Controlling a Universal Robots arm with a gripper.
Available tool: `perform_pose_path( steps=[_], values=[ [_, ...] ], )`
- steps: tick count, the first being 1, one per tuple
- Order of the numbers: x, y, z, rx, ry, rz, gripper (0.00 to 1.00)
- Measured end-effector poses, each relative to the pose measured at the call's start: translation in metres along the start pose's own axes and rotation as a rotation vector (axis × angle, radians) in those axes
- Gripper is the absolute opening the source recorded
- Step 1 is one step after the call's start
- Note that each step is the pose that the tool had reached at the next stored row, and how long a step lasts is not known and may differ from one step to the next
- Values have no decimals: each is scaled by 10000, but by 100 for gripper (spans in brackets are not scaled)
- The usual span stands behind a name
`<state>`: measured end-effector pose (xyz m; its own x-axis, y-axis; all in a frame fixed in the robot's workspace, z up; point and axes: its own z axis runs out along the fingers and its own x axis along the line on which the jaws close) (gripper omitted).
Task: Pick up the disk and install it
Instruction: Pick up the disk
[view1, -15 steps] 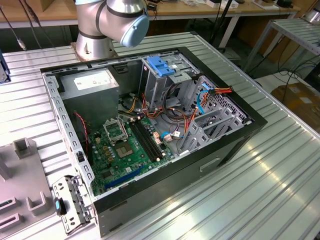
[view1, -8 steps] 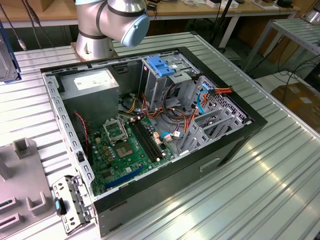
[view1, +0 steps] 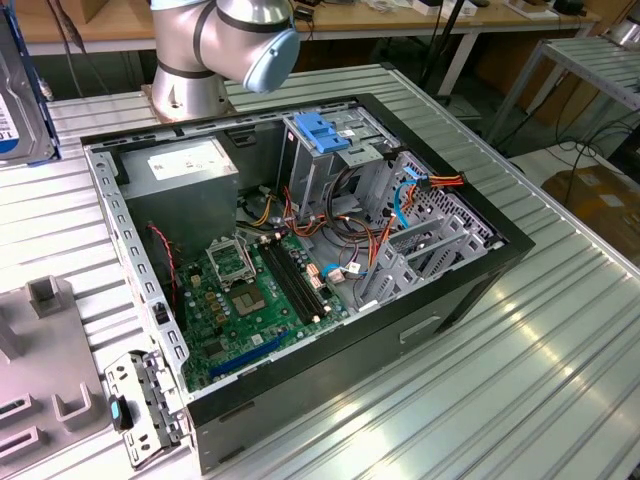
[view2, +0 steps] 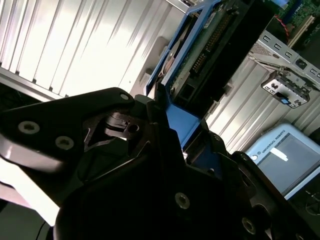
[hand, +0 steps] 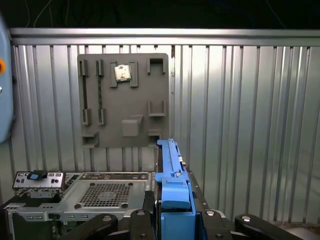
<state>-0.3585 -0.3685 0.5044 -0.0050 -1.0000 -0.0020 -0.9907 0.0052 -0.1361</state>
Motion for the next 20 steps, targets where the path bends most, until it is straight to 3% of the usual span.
perform_pose_path(
  steps=[4, 20],
  values=[
    [51, -78, 10, -1, 1, 0, 37],
    [82, -355, 49, 0, 0, 0, 37]
  ],
)
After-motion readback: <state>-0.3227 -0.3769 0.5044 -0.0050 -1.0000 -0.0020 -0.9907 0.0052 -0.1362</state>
